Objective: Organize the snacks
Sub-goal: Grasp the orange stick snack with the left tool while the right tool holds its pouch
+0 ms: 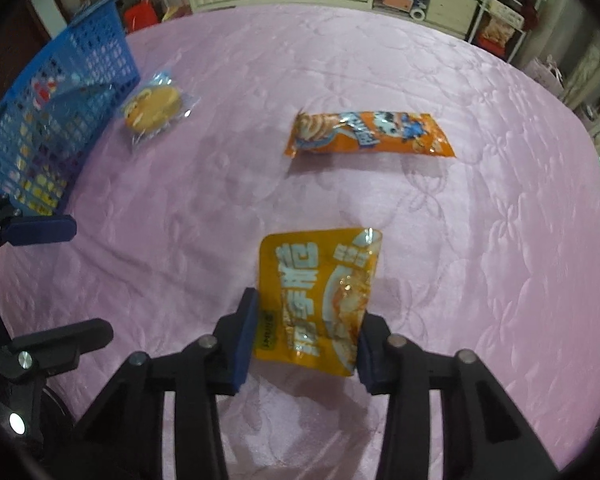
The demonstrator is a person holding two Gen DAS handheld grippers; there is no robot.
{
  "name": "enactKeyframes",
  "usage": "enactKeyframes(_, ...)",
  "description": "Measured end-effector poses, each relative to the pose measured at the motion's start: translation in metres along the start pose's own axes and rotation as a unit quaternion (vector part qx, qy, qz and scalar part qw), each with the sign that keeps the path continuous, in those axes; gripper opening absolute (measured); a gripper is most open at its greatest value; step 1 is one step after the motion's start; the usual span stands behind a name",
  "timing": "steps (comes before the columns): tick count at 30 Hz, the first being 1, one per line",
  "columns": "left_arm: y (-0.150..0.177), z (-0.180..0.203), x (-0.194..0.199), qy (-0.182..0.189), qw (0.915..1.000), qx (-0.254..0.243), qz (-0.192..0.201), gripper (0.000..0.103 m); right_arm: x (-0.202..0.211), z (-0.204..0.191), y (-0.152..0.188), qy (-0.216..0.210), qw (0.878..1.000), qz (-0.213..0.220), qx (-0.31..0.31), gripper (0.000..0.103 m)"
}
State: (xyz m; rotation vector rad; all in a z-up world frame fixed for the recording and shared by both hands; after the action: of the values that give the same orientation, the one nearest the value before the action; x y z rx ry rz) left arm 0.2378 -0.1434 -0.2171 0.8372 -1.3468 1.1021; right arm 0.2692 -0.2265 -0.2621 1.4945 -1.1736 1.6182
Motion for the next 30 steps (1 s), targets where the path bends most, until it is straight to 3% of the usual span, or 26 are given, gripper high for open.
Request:
enactKeyframes(9,-0.042,0.016,0.018,-0.026,0.9988,-0.030,0.029,0.075,0.040,0.043,0.003,-0.033,0.999,0.023,-0.035,0.047)
enactKeyframes(16,-0.073,0.029,0.012,-0.057,0.9959,-0.068,0.018,0.075,0.065,0.078,0.001,-0.027,0.998,0.037,-0.049,0.047)
enactKeyframes(21,-0.096,0.042,0.008,-0.062,0.9940,-0.089,0.013,0.075,0.063,0.093,-0.006,-0.020,0.998,0.042,-0.046,0.047)
enactKeyframes(26,-0.125,0.048,-0.003,-0.108,0.9862,-0.124,0.019,0.075,0.062,0.097,-0.008,-0.017,0.997,0.048,-0.052,0.047)
enactKeyframes(30,-0.145,0.048,-0.016,-0.093,0.9871,-0.131,0.005,0.075,0.053,0.098,-0.012,-0.015,0.997,0.053,-0.059,0.047)
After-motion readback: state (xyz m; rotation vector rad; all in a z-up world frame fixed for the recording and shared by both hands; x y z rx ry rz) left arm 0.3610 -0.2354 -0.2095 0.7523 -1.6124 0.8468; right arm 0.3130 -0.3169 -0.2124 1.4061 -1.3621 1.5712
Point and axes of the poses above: each gripper's, at about its wrist camera, not at the fingertips, and x roughly against the way its jaws point, z to its right, y to its underside, the point moved 5 cm from there along -x, roughly the way its jaws point, and after that the axes turned 11 degrees about -z, right-handed, at the moved point
